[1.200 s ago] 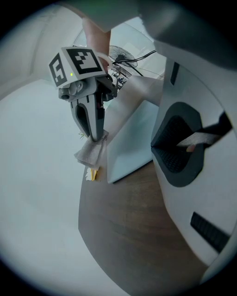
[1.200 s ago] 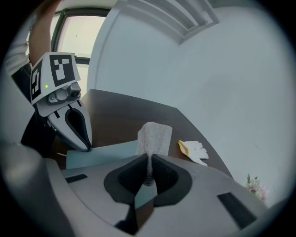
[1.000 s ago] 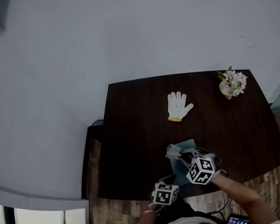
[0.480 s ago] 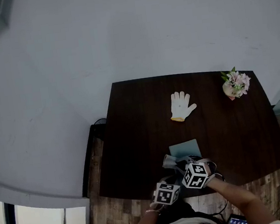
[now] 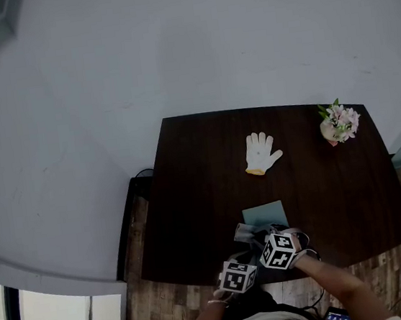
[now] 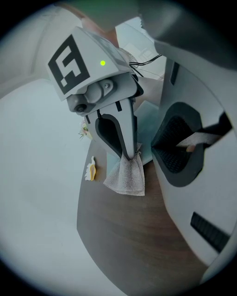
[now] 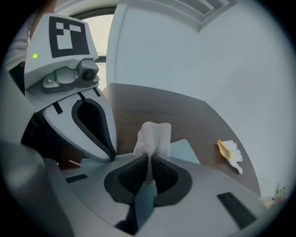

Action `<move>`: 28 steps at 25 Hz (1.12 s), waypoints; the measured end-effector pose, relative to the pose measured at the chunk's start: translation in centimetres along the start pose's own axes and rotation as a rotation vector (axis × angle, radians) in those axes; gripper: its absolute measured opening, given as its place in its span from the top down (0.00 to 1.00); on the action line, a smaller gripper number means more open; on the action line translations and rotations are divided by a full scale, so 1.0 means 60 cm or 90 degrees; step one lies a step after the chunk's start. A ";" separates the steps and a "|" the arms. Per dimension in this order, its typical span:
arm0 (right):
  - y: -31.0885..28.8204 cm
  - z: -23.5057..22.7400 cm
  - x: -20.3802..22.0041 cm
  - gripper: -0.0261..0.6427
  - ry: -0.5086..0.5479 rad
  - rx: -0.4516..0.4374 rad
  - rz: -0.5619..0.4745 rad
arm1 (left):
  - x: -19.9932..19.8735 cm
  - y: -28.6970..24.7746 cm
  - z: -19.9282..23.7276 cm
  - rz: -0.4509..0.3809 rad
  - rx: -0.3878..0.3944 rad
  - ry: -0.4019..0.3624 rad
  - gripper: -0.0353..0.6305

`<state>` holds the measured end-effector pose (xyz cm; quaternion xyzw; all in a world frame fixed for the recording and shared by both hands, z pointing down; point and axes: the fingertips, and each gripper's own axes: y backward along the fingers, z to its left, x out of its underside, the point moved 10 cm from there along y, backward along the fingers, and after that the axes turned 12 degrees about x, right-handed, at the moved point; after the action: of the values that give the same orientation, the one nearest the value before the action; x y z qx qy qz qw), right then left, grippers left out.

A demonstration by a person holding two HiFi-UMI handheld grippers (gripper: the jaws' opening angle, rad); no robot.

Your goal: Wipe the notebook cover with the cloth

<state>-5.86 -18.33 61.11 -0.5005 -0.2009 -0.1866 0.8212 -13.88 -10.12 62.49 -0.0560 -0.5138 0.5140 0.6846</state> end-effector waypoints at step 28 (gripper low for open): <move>0.055 -0.046 0.115 0.91 -0.063 0.072 0.073 | 0.001 0.001 -0.008 0.000 -0.006 -0.005 0.93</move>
<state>2.11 -20.12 61.05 -0.4725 -0.2226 -0.1022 0.8466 -13.56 -9.83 62.29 -0.0569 -0.5189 0.5116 0.6824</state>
